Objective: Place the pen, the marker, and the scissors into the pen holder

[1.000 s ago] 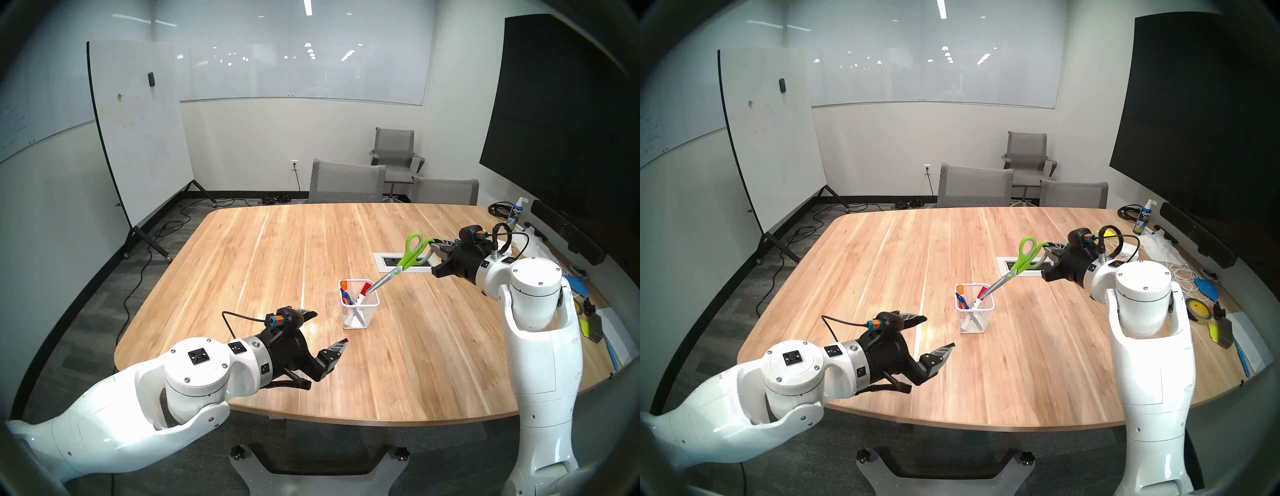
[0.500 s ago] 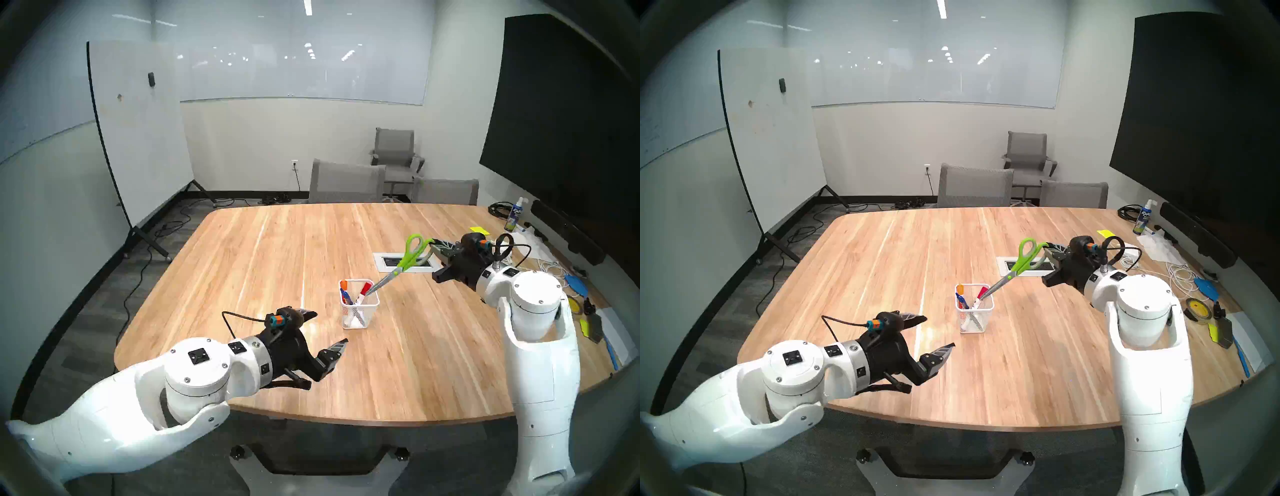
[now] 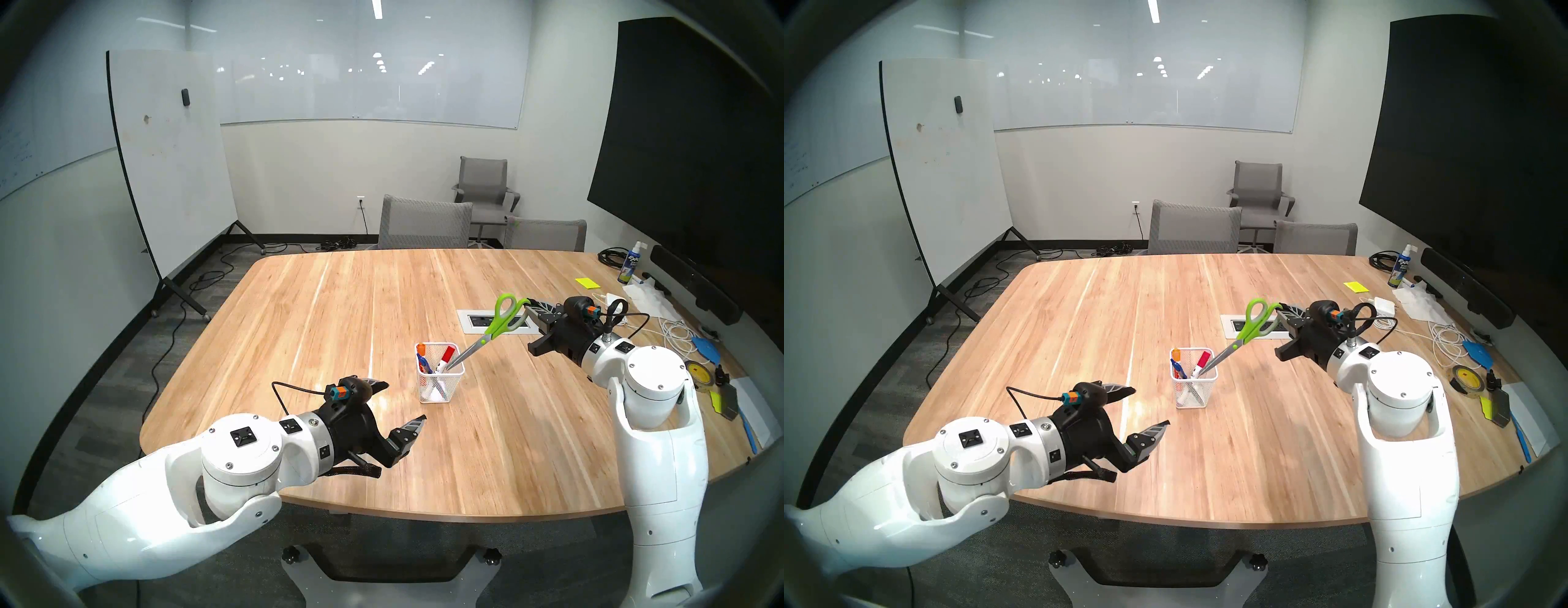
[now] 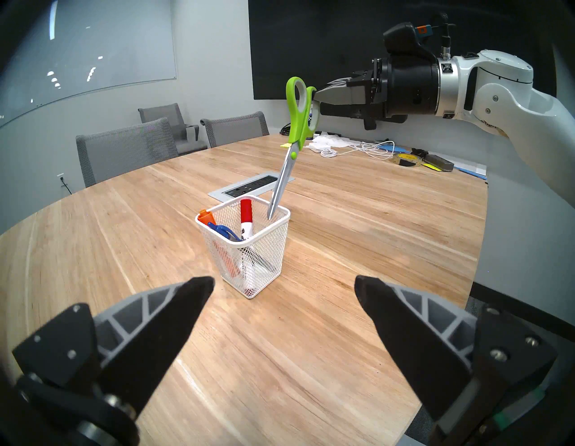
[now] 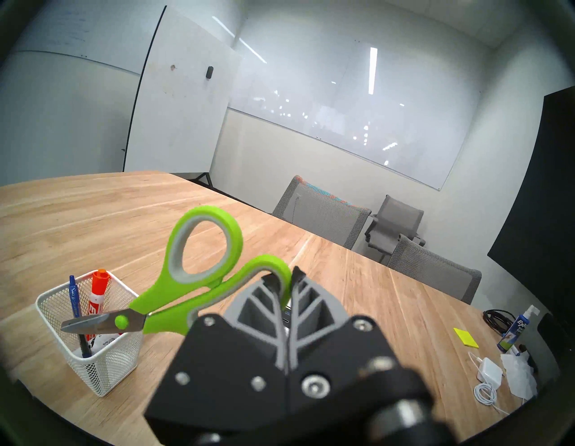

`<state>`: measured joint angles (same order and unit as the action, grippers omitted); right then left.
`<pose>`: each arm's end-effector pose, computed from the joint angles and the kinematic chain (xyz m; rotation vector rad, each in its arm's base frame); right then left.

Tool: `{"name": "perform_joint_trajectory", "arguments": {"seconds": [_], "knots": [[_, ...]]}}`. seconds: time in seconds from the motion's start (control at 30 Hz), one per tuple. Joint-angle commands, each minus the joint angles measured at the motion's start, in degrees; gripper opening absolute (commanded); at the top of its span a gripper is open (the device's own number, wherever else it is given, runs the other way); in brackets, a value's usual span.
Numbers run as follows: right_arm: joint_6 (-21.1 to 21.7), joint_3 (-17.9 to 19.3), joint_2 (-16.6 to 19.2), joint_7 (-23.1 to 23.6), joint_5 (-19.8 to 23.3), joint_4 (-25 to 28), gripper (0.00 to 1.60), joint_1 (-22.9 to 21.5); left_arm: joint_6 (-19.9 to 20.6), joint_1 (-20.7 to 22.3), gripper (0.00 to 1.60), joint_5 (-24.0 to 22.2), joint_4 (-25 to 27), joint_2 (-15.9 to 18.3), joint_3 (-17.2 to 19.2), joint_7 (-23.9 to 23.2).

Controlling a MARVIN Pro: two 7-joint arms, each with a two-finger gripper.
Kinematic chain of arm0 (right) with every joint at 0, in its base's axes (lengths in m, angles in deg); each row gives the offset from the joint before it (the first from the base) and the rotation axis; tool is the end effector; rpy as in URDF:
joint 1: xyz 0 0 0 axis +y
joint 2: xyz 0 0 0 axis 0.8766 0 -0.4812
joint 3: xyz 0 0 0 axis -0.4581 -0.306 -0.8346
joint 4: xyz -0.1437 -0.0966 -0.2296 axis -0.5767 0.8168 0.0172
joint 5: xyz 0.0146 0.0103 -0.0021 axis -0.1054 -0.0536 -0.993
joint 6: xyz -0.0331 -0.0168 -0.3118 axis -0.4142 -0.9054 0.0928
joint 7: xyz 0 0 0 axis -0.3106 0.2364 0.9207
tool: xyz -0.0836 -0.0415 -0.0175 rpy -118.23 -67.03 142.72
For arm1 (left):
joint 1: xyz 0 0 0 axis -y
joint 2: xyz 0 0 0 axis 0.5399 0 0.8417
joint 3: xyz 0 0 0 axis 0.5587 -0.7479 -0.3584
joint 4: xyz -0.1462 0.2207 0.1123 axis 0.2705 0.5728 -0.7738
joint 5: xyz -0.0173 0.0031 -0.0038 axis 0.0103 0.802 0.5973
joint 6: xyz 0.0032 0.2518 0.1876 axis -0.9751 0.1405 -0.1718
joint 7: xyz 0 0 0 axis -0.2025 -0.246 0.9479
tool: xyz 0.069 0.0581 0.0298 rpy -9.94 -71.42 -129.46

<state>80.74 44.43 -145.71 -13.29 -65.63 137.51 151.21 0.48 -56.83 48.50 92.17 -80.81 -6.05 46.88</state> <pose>0.3988 -0.0955 -0.1721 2.1538 0.7957 2.0875 0.2857 -0.0852 -0.2245 2.0722 -0.9228 1.4762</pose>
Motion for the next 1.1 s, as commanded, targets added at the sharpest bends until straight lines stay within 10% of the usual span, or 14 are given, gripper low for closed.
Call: {"name": "perform_joint_trajectory", "arguments": {"seconds": [0.0,1.07], "knots": [[-2.79,0.34,-0.33,0.44,1.02,1.88,0.0,0.34,-0.43,0.1,1.6,-0.12,0.89,-0.14,0.26,-0.06],[-3.76,-2.42,-4.72,-6.72,-4.43,2.96,0.0,1.08,-0.43,0.1,1.6,-0.12,0.89,-0.14,0.26,-0.06]]}}
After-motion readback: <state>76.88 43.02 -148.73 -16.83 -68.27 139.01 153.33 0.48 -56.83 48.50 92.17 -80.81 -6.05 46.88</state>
